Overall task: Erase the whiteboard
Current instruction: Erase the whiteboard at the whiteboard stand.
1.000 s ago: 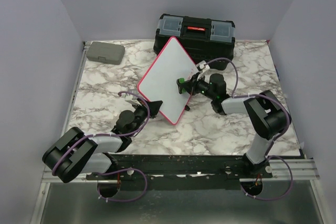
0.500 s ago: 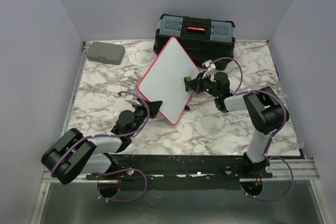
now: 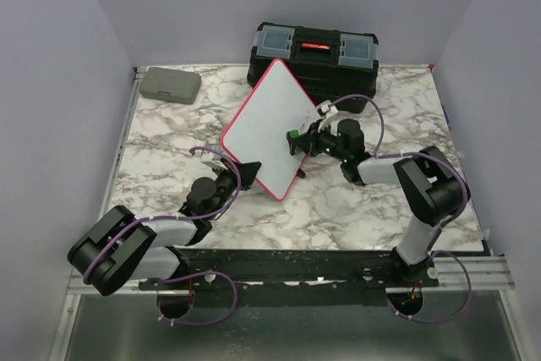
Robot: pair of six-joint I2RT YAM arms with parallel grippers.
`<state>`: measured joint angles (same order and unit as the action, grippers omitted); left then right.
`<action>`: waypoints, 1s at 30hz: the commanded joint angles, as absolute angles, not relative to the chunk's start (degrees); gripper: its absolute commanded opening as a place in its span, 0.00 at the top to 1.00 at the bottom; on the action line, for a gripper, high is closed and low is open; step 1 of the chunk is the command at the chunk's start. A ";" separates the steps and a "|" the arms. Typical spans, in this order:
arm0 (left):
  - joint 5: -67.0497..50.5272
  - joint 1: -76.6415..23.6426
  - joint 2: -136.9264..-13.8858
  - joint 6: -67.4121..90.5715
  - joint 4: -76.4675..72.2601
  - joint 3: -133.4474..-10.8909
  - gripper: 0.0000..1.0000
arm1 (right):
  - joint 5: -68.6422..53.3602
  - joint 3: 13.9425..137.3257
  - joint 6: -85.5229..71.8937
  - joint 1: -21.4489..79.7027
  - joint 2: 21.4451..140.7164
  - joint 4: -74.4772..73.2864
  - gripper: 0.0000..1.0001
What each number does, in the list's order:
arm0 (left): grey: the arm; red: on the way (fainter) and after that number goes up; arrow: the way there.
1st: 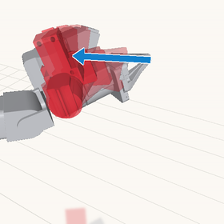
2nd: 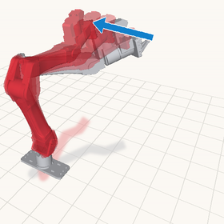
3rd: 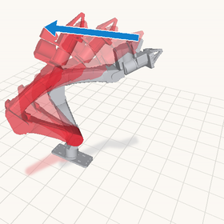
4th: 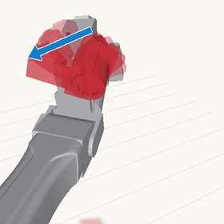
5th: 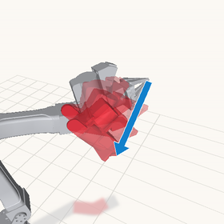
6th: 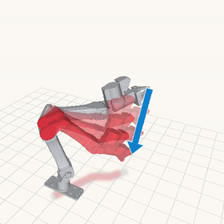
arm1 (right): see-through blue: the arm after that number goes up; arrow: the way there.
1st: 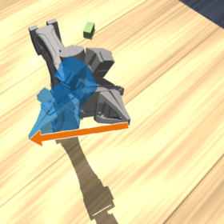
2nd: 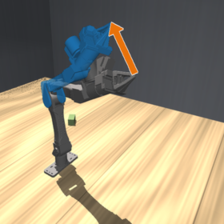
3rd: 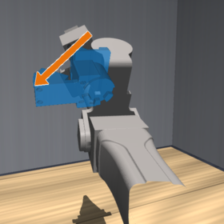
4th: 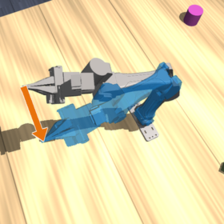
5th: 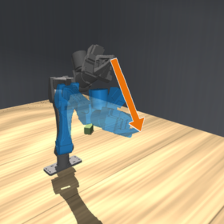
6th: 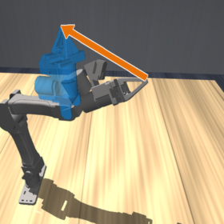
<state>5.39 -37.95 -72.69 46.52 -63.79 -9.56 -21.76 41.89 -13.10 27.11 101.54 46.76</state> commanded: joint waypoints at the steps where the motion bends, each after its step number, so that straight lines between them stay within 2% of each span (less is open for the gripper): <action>1: -2.36 -39.02 -71.91 49.22 -69.22 -11.30 1.00 | -19.29 48.18 -14.10 23.90 105.60 45.16 0.99; 9: -2.37 -39.02 -72.30 49.04 -69.62 -11.23 1.00 | -17.37 50.03 -10.56 20.57 110.61 42.13 0.99; 15: -2.67 -39.02 -73.39 49.42 -70.53 -11.51 1.00 | -29.12 51.32 -11.69 21.69 112.98 32.45 0.99; 20: -2.71 -39.02 -73.45 49.39 -70.08 -11.85 1.00 | -33.41 46.18 -11.51 26.31 109.43 35.75 0.99; 24: -2.90 -39.03 -73.39 49.40 -69.52 -12.46 1.00 | -31.95 43.48 -12.85 28.72 105.22 41.10 0.99; 30: -2.99 -39.02 -73.00 49.37 -68.95 -12.66 1.00 | -24.23 46.71 -15.82 26.79 103.75 44.66 0.99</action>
